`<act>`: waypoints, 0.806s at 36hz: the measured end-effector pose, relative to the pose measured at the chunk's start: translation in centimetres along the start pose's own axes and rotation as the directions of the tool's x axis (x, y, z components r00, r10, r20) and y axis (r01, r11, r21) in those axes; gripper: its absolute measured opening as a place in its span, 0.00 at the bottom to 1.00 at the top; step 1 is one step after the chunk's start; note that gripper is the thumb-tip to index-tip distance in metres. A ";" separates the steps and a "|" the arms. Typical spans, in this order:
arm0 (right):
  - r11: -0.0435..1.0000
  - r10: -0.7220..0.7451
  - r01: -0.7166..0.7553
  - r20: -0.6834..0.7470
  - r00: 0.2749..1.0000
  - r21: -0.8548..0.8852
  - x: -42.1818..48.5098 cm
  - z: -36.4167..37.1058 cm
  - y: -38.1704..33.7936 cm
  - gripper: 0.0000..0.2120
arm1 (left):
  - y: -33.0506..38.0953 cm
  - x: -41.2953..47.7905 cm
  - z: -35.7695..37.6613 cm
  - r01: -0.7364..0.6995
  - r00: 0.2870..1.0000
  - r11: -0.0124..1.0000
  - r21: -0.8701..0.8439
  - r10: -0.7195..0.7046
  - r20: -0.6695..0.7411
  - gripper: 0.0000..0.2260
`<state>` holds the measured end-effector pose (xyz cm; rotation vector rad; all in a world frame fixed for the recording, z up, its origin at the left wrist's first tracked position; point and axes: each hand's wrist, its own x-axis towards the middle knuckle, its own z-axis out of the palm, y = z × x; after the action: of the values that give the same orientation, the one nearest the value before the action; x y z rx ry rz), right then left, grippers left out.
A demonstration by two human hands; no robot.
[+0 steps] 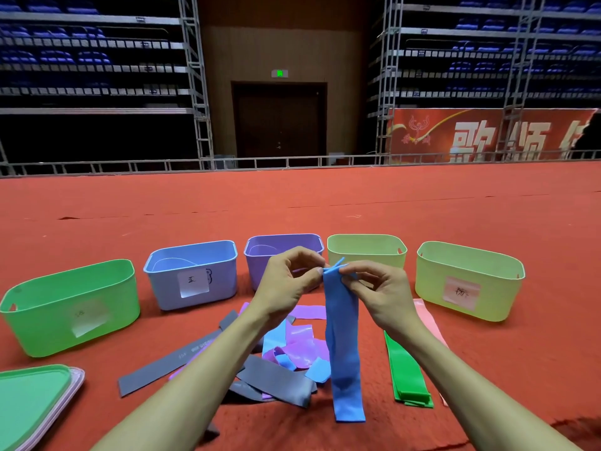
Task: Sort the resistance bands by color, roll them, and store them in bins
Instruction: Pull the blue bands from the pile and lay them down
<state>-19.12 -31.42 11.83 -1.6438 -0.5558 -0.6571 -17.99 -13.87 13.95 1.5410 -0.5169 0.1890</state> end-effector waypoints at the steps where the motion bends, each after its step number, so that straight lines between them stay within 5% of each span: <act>1: 1.000 0.001 -0.001 0.002 1.000 0.001 0.0 0.0 0.1 0.26 | 0.0 0.0 0.0 0.004 1.000 1.000 -0.006 -0.004 -0.006 0.08; 19: 0.999 -0.019 0.018 -0.011 1.000 -0.027 -0.2 0.2 0.0 0.25 | -0.1 -0.3 0.1 0.021 0.999 0.995 -0.094 -0.019 0.027 0.07; 29: 0.997 -0.061 0.060 -0.027 0.998 -0.042 -0.2 0.6 0.0 0.17 | -0.8 -0.3 0.3 -0.109 0.993 0.990 0.092 0.113 -0.039 0.10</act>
<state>-19.18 -30.85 11.68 -1.6585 -0.5765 -0.7393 -17.92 -14.11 13.09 1.5928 -0.5664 0.3358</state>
